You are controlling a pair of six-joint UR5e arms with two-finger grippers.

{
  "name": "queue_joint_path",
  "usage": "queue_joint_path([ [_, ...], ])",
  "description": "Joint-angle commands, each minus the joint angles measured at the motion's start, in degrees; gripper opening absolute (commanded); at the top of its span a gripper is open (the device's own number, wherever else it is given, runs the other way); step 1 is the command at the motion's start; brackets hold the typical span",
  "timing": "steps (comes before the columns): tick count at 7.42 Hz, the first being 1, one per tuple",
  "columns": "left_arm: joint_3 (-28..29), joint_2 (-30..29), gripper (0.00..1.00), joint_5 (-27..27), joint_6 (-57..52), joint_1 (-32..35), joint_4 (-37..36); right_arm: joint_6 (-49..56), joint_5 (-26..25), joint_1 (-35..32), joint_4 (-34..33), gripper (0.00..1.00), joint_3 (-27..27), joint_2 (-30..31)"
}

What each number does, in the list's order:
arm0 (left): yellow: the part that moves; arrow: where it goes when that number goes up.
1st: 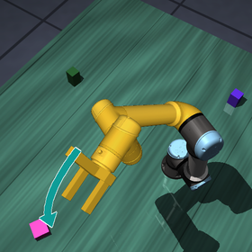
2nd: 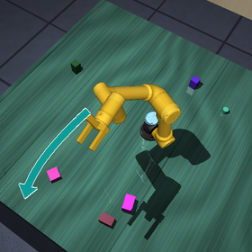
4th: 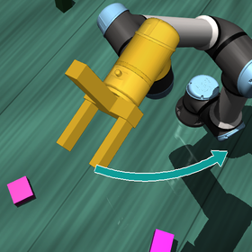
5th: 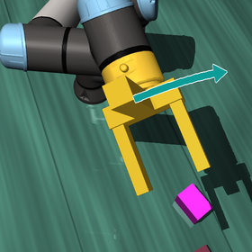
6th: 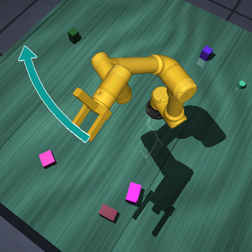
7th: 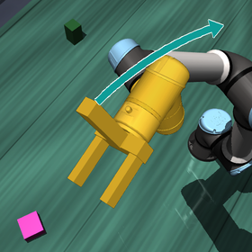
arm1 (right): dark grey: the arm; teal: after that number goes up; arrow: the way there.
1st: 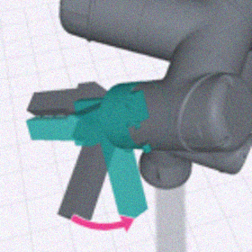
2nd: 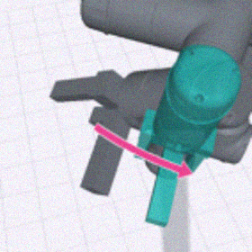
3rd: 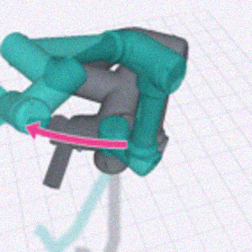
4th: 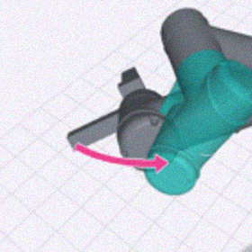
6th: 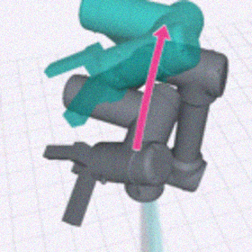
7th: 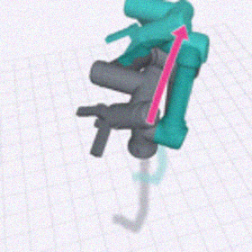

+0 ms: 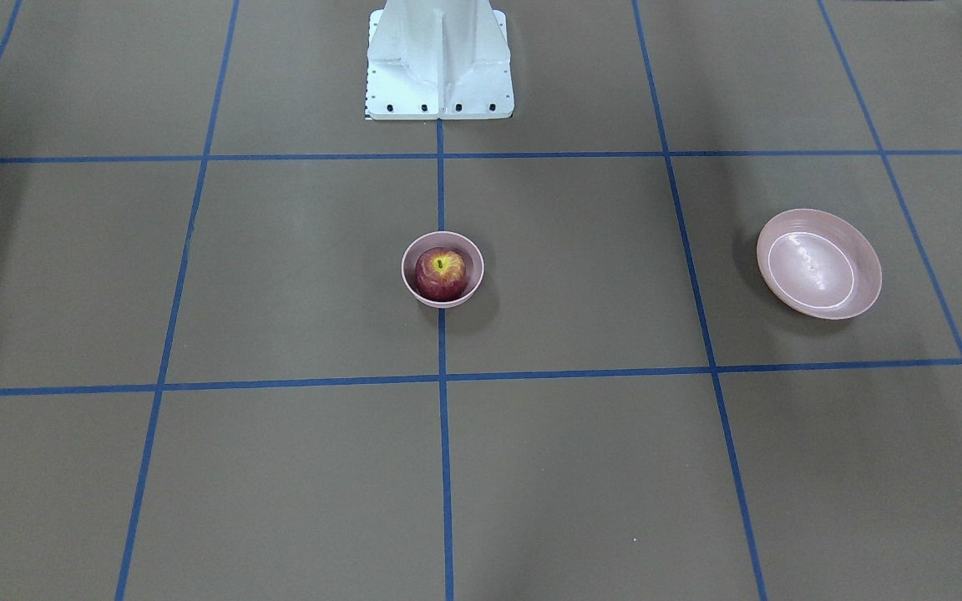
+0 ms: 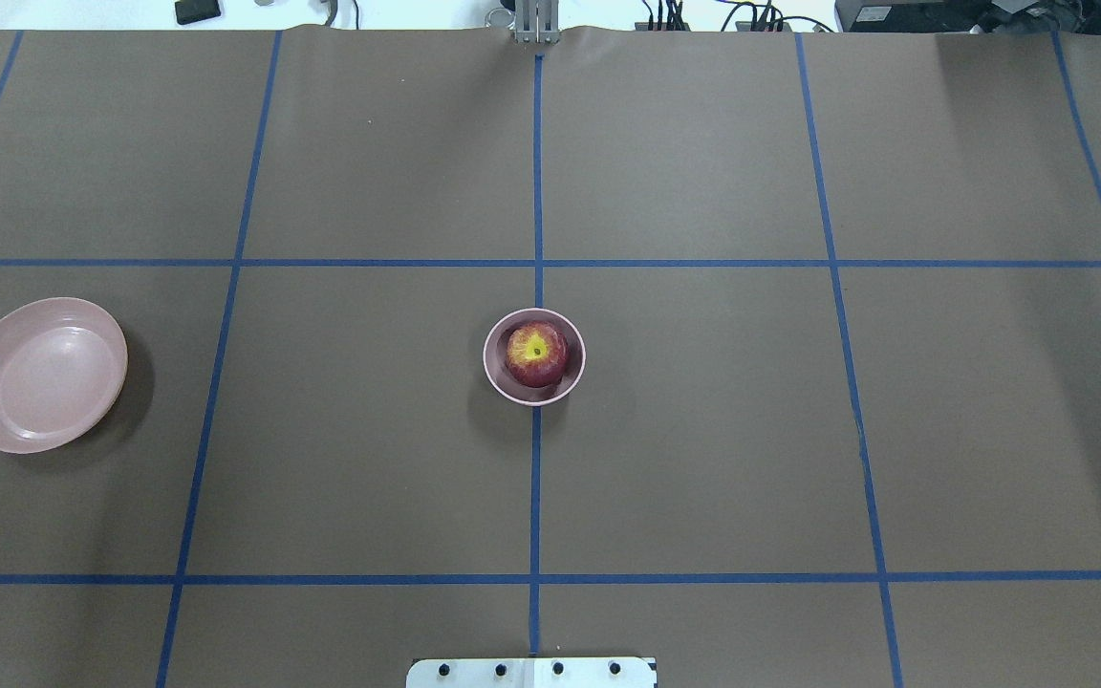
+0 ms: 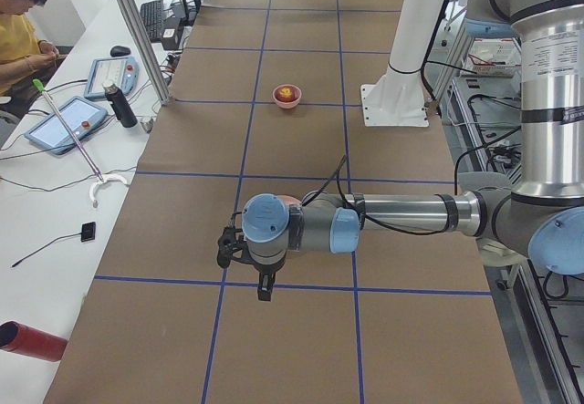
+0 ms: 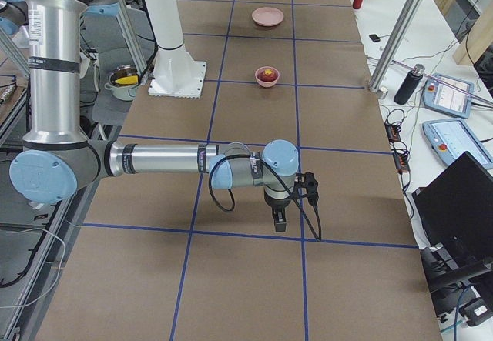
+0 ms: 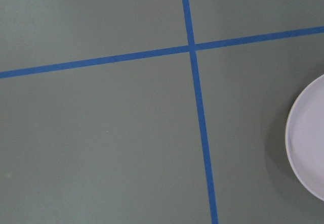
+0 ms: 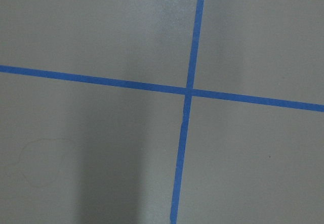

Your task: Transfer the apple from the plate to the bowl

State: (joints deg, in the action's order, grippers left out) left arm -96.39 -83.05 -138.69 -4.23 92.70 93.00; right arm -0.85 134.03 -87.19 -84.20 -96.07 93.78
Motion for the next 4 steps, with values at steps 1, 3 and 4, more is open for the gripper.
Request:
queue_joint_path([
  [1,0.1,0.0,0.98,0.4,0.3,0.0,0.5,0.0,0.0,0.0,0.0,1.0,0.0,0.0],
  [3,0.6,0.1,0.98,0.6,0.3,0.0,0.6,0.0,0.0,0.0,0.0,1.0,0.0,0.1],
  [4,0.2,0.1,0.98,0.8,0.3,0.0,0.6,0.0,0.0,0.0,0.0,1.0,0.0,0.1],
])
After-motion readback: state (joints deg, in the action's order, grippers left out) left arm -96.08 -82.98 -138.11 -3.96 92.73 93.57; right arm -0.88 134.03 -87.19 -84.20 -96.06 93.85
